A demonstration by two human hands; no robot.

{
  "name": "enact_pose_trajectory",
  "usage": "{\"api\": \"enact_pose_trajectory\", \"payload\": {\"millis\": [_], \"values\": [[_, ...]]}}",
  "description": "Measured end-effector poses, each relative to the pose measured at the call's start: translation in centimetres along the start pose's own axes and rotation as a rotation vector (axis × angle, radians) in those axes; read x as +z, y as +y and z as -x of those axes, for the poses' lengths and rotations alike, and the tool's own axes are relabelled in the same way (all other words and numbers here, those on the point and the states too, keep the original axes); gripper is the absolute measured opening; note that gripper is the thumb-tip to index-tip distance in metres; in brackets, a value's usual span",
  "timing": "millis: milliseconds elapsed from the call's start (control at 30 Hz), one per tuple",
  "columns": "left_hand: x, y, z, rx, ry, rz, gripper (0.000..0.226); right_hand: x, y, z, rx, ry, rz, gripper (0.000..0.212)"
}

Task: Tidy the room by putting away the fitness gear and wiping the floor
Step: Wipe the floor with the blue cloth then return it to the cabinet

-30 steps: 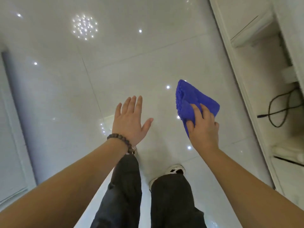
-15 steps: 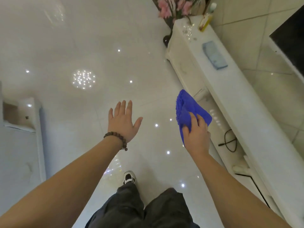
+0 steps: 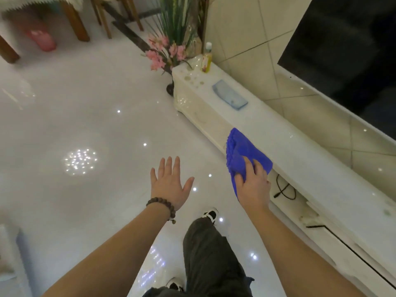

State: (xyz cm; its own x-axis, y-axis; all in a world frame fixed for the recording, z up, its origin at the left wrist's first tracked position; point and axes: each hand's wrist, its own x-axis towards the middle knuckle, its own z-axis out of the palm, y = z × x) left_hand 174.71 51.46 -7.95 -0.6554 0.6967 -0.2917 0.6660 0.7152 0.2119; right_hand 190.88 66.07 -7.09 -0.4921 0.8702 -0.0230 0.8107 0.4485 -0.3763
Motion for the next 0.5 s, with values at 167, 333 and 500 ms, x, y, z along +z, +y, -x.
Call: {"api": "enact_pose_trajectory", "payload": {"millis": [167,333,500], "values": [[-1.0,5.4,-9.2,0.106,-0.008,-0.026,0.075,1.0,3.2,-7.0,0.135,0.002,-0.001,0.048],[-2.2,10.1,-18.0,0.158,-0.057,-0.069,0.076,1.4,4.9,-15.2,0.204,-0.017,-0.023,0.047],[-3.9,14.4,-25.0,0.222,-0.066,-0.088,0.076,0.9,6.2,-21.0,0.249,-0.029,-0.03,0.047]]}}
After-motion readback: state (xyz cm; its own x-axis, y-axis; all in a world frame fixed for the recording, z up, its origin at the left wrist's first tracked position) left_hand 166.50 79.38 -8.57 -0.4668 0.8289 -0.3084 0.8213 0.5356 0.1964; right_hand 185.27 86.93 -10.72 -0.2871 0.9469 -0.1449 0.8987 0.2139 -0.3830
